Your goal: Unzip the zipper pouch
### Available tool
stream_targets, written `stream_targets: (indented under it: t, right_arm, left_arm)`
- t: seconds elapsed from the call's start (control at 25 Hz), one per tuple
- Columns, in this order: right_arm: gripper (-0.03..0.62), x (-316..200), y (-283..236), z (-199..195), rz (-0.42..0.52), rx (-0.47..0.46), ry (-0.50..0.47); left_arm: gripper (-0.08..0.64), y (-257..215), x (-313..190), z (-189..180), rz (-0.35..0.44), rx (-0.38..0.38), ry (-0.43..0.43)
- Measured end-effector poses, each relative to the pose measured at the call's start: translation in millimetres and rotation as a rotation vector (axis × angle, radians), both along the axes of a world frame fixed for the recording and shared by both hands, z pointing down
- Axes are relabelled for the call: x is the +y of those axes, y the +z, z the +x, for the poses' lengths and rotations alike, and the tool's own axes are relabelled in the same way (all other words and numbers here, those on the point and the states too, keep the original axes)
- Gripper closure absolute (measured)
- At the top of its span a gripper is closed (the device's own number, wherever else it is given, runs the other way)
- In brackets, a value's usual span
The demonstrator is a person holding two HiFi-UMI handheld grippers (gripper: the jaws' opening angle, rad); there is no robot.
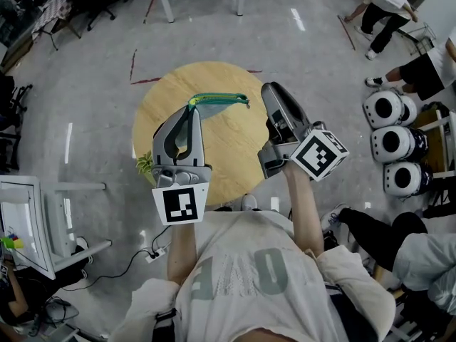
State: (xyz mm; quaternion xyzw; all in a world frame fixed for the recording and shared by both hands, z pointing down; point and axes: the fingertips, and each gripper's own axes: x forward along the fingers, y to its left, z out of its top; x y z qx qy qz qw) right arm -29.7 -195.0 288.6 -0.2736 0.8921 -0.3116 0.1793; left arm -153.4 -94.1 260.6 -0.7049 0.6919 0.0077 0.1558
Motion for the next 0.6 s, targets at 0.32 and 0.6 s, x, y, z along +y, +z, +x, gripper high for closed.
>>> stream_targets:
  t: [0.32,0.6]
  right_arm:
    - [0.465,2,-1,15,0.035,0.034,0.027]
    - [0.465,5,23,30,-0.014,0.066,0.058]
  left_arm:
    - [0.529,33,-20,6,-0.077,0.091,0.028]
    - [0.529,83,-40,3,-0.192,0.18,0.045]
